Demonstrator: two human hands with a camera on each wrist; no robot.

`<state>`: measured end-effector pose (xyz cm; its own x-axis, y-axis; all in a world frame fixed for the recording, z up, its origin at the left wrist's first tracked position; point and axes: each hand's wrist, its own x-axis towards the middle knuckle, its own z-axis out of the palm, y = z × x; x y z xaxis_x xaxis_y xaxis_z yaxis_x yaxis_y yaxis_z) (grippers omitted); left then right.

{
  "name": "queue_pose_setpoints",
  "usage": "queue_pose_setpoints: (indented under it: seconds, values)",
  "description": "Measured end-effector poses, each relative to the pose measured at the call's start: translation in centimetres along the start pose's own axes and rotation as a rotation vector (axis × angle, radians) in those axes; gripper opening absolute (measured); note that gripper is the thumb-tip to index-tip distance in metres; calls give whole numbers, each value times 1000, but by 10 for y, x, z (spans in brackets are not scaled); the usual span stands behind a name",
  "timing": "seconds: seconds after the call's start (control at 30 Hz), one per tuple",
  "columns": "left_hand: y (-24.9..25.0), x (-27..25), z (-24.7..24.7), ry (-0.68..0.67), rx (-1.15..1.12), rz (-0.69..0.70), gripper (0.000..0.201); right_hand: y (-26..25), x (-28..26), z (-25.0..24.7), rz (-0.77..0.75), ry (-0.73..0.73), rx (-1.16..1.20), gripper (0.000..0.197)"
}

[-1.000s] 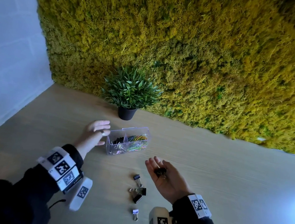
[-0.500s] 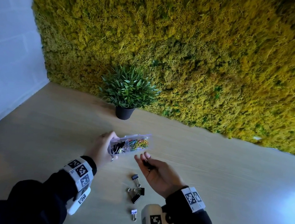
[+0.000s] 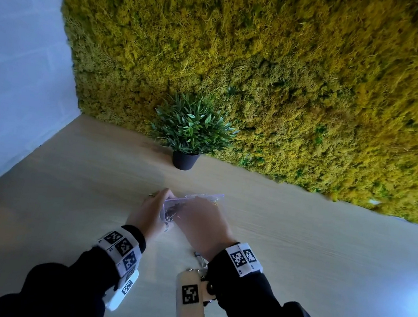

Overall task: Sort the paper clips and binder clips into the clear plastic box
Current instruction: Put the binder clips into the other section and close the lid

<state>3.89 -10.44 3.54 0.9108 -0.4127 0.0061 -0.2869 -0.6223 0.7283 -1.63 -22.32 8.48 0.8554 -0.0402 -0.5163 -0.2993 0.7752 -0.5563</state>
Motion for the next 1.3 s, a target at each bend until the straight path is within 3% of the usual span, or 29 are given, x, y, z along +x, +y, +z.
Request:
queue_pose_setpoints:
  seconds: [0.1, 0.27, 0.37, 0.47, 0.53, 0.6, 0.63, 0.7, 0.8, 0.87, 1.0, 1.2, 1.3]
  values:
    - [0, 0, -1, -18, -3, -3, 42, -7, -9, -3, -9, -22, -119, 22]
    - [-8, 13, -6, -93, -142, -1, 51, -38, -35, -37, -50, -56, -403, 35]
    - [-15, 20, -4, -106, -176, 17, 56, -46, -47, -67, -13, -13, -735, 29]
    - [-13, 15, 0, -26, -8, 48, 73, -34, -48, -93, 69, 50, -1149, 20]
    - [-7, 5, 2, 136, 75, 161, 76, -20, -49, -106, 54, 4, -1350, 25]
    - [4, -9, 5, 286, 12, 381, 53, -6, -54, -112, -29, -107, -1507, 47]
    - [10, -16, 9, 277, -10, 495, 41, 0, -56, -115, -71, -163, -1648, 58]
    - [19, -27, 22, 81, 36, 619, 36, 11, -58, -118, -151, -209, -1841, 66]
    - [28, -31, 42, -398, 301, 505, 61, 22, -54, -120, -233, -169, -1902, 63]
    - [30, -30, 53, -579, 497, 469, 64, 26, -51, -121, -265, -118, -1923, 54]
    - [22, -25, 63, -505, 549, 544, 32, 25, -50, -125, -294, -84, -1883, 40]
    - [21, -22, 53, -504, 499, 401, 28, 21, -48, -130, -266, 7, -1834, 17]
    - [19, -26, 49, -553, 465, 302, 29, 20, -43, -129, -201, 9, -1877, 34]
